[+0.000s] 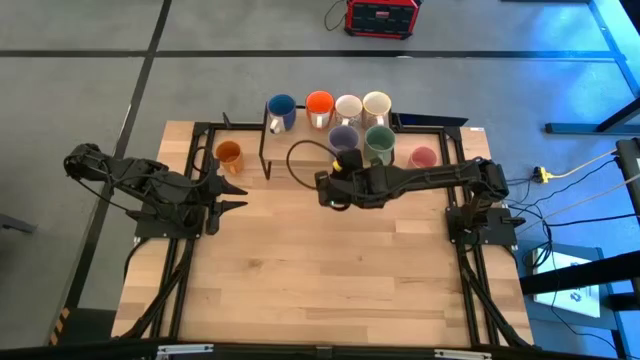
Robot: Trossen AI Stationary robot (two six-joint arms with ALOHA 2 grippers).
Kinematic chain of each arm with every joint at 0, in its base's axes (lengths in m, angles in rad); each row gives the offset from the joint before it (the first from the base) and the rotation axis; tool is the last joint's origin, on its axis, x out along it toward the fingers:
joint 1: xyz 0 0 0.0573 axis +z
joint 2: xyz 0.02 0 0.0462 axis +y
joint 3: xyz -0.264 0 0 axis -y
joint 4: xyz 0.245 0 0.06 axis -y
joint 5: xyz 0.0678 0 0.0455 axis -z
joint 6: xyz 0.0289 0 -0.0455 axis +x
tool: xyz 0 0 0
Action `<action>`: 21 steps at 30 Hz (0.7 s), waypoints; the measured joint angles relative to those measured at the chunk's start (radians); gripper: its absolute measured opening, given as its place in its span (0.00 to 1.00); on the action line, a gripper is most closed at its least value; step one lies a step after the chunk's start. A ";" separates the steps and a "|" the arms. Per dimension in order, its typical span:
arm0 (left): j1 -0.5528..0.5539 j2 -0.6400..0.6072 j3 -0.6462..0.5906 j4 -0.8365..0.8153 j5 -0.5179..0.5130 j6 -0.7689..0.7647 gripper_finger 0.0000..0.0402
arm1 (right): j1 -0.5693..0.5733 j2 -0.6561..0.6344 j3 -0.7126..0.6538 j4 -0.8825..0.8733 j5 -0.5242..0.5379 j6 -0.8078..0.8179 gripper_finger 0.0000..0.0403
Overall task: Place coffee mugs
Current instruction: Put the purple mug on the shelf
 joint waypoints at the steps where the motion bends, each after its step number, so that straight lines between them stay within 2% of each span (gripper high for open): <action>1: 0.000 0.000 0.000 0.000 0.000 0.000 0.28 | -0.011 0.000 0.000 -0.003 -0.001 0.000 0.06; 21: 0.000 0.000 -0.001 0.001 0.000 0.000 0.28 | -0.066 0.000 -0.052 0.013 -0.033 0.004 0.06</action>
